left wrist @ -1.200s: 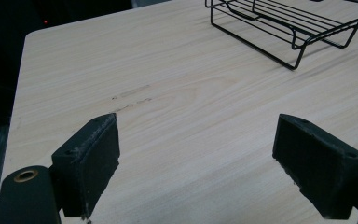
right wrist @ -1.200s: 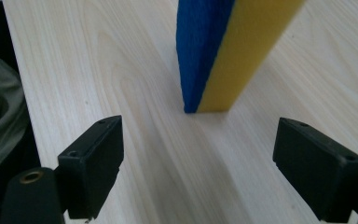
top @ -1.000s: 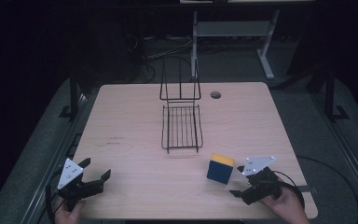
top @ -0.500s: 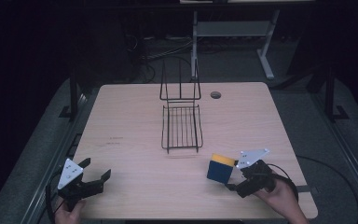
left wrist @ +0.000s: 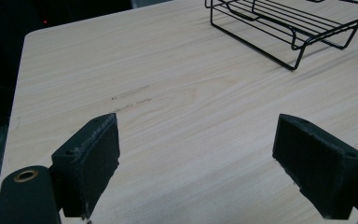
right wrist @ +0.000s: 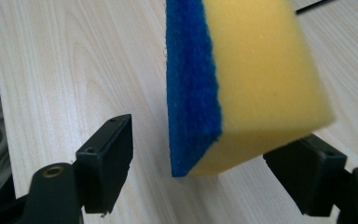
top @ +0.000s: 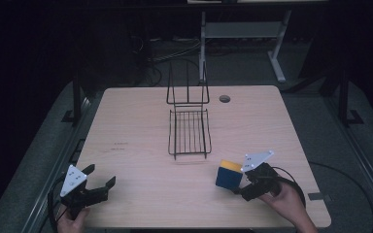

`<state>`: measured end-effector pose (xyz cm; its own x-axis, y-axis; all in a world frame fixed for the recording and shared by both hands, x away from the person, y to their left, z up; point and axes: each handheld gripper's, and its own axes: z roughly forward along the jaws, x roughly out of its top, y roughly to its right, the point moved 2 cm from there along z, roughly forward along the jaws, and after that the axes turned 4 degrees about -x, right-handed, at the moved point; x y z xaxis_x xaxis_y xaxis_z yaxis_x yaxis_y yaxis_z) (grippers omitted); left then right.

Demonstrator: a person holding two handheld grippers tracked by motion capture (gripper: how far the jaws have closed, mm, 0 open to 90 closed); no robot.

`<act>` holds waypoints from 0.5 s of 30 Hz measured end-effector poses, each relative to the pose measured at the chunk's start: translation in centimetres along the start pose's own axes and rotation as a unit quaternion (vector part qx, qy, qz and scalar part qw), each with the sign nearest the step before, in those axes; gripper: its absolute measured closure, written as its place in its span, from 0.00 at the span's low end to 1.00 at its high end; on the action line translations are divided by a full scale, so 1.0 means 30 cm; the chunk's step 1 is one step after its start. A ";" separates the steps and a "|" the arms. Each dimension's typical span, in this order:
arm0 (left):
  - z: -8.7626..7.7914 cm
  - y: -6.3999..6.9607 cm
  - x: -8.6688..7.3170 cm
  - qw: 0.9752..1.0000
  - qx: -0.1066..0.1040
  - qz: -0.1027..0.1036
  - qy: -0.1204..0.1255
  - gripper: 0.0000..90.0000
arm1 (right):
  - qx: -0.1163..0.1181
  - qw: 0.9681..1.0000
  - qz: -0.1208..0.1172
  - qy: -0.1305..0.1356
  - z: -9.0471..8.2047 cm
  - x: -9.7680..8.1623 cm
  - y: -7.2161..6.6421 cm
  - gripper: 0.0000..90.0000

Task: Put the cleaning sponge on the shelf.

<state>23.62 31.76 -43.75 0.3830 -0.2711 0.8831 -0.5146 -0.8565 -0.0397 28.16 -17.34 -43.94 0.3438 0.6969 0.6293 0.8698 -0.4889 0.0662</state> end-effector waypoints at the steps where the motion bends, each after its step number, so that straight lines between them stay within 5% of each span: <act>1: 0.000 0.000 0.000 1.000 0.000 0.000 0.000 0.16 | 0.001 1.000 -0.002 0.001 0.002 0.003 -0.001 0.30; 15: -0.002 -0.002 0.000 1.000 0.001 0.001 -0.001 0.16 | 0.011 1.000 -0.014 -0.001 0.016 0.022 -0.001 0.49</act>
<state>23.61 31.85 -43.73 0.3832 -0.2737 0.8822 -0.5141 -0.8567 -0.0424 28.53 -16.63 -43.90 0.3190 0.7110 0.6266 0.8868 -0.4573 0.0674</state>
